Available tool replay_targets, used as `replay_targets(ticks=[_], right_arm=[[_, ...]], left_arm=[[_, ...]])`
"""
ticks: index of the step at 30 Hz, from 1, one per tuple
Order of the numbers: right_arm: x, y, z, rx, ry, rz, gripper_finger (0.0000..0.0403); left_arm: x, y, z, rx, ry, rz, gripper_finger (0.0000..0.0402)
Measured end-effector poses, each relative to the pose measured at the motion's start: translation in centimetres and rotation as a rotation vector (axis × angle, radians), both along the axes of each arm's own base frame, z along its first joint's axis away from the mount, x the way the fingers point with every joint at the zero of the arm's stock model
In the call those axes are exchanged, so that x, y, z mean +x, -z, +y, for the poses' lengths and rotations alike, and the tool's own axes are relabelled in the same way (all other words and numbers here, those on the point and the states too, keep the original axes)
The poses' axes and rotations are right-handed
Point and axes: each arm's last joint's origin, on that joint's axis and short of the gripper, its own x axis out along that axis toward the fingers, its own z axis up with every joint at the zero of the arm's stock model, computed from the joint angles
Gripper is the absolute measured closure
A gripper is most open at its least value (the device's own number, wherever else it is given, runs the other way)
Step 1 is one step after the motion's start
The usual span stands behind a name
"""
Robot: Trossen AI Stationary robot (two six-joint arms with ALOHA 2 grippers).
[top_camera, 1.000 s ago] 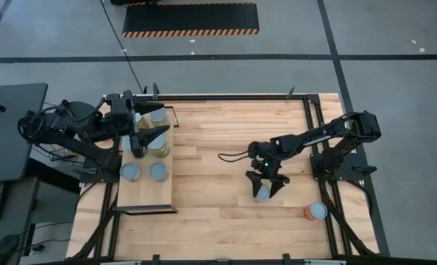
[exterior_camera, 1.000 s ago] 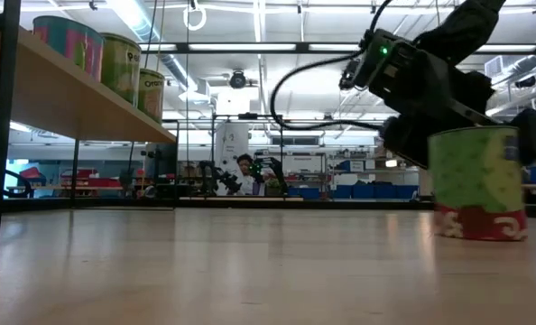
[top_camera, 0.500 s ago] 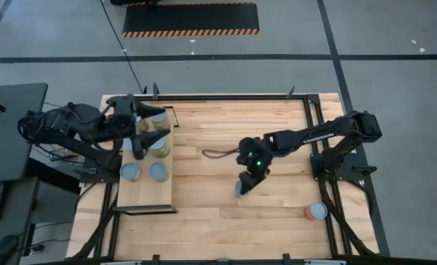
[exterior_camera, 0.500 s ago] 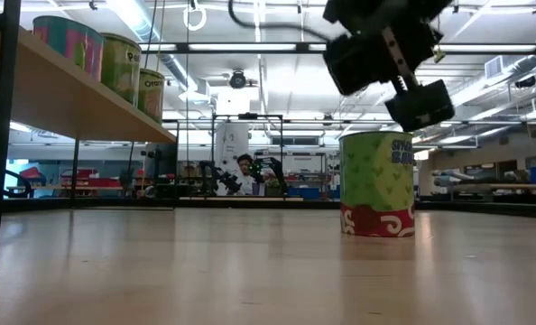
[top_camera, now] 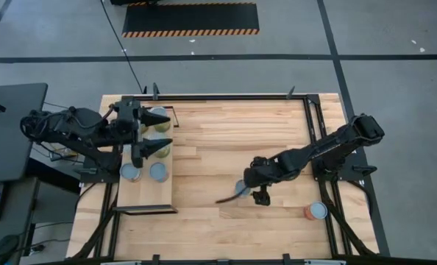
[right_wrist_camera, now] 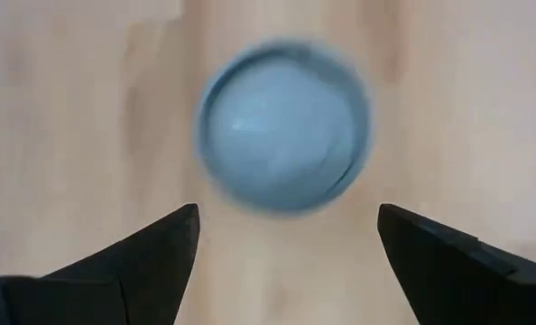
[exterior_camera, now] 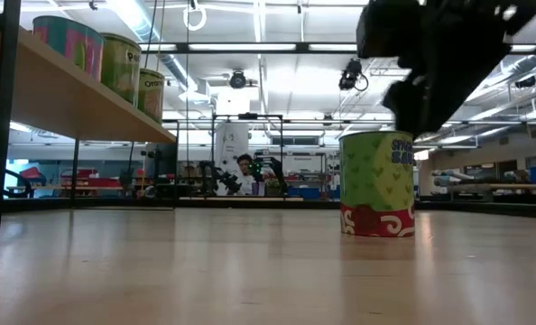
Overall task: Pick and place cans onto a shelf
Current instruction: Put the canned spaghetti sauce on the shelf
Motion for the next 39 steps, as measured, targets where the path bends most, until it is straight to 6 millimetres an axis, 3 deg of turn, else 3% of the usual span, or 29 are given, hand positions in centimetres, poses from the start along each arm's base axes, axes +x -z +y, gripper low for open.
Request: replay_targets(ticks=[3,12,16,19,23,26,33,39], right_arm=[[0.5,0.0,0.2,-0.14,-0.085,-0.108,0.0056],[2.3,-1.0,0.5,-0.187,-0.133,-0.365,0.0056],[2.6,-3.9,0.6,-0.171,-0.088,-0.331,0.0056],[1.4,-5.0,0.4,-0.192,-0.099,-0.147,0.0056],[-0.3,-3.8,0.3,-0.192,-0.14,0.047,0.0056],[-0.7,-2.0,0.2,-0.199,-0.146,0.076,0.0056],[0.3,1.4,-0.1,-0.281,-0.122,-0.171,0.0056],[2.2,0.5,-0.5,-0.242,-0.022,-0.435,0.0056]], left_arm=[[0.8,-0.4,-0.5,0.014,0.027,-0.05,0.0059],[3.7,-0.2,-1.6,0.032,0.055,-0.082,0.0059],[4.2,-0.1,-1.8,0.011,0.069,-0.087,0.0059],[4.4,-0.5,-1.9,0.003,0.071,-0.092,0.0059],[5.1,-0.7,-2.2,0.025,0.071,-0.084,0.0059],[5.5,-0.6,-2.3,0.055,0.07,-0.077,0.0059],[5.9,-0.5,-2.3,0.04,0.047,-0.078,0.0059],[6.5,-0.2,-2.5,0.031,0.048,-0.071,0.0059]])
